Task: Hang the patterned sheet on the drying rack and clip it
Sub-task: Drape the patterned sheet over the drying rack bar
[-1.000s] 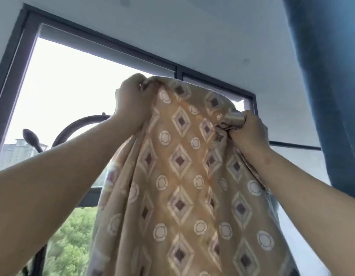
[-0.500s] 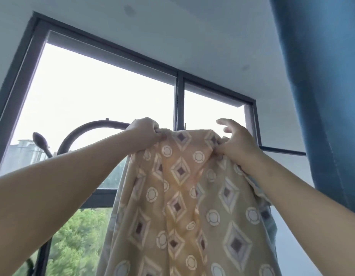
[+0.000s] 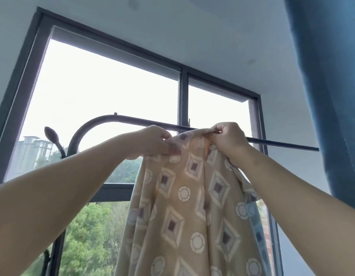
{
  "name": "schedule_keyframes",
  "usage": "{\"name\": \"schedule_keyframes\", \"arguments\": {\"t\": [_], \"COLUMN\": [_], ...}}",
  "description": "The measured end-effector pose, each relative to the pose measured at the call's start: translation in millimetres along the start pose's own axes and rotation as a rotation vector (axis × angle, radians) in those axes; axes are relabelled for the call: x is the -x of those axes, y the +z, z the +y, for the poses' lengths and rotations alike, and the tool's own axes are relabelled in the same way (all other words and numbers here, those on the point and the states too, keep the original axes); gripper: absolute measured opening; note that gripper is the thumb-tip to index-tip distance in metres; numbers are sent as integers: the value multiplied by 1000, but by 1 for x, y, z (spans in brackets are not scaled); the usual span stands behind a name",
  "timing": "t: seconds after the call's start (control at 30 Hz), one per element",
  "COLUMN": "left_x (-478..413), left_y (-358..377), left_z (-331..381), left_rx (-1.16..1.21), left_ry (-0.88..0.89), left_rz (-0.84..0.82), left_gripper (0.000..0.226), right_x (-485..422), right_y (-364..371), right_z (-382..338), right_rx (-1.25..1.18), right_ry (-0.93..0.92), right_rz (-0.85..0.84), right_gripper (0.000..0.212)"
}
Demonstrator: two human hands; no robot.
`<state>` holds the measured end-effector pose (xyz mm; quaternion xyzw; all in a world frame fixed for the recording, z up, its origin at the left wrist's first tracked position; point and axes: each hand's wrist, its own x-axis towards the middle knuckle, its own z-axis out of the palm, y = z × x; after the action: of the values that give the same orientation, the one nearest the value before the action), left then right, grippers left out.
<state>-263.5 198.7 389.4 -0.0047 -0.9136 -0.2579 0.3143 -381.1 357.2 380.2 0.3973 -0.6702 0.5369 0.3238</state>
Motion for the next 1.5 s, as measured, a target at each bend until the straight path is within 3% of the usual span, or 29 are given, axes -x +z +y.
{"name": "schedule_keyframes", "arguments": {"t": [0.17,0.23,0.3,0.37,0.43,0.5,0.53,0.6,0.63,0.67,0.73,0.77,0.83,1.03,1.1,1.13,1.23,1.4,1.5], "left_x": [25,37,36,22,11,1,-1,2,0,0,0,1,-2,-13,-14,-14,-10,0,3], "left_y": [28,43,42,24,-2,-18,-19,-20,-25,-34,-49,-49,-38,-3,5,8,6,3,7], "left_z": [-81,-106,-106,-83,-46,-18,-12,-15,-17,-16,-9,-3,1,0,8,13,19,-15,-50], "left_rx": [45,29,121,269,355,454,370,-112,-297,-356,-245,-225,-280,-183,-159,-160,-166,-103,53], "left_ry": [-312,-412,-426,-328,-98,87,86,-80,-109,-85,18,30,3,-36,1,18,41,-148,-171], "left_rz": [-310,-287,-57,248,593,708,625,287,241,295,502,509,327,233,135,105,90,-117,63], "left_gripper": [20,21,26,33,32,28,30,36,37,35,29,28,27,23,23,24,20,15,13], "right_x": [-13,-10,-7,-8,-10,-9,-7,-1,1,2,3,3,2,18,22,22,23,3,-8], "right_y": [-17,-20,-21,-27,-36,-37,-33,-24,-24,-28,-38,-40,-32,1,11,15,25,20,9], "right_z": [19,25,30,33,35,31,30,35,41,45,50,48,38,3,1,2,2,1,11], "right_rx": [50,137,200,221,210,206,246,393,438,417,288,262,259,-105,-137,-165,-212,-176,-125], "right_ry": [36,20,20,60,77,48,33,18,22,46,93,90,68,148,176,189,125,54,60], "right_rz": [233,233,194,247,354,294,173,-17,-28,-5,66,76,12,-379,-479,-506,-383,-39,110], "right_gripper": [17,19,18,18,22,24,24,19,17,17,28,28,9,67,69,59,14,15,8]}}
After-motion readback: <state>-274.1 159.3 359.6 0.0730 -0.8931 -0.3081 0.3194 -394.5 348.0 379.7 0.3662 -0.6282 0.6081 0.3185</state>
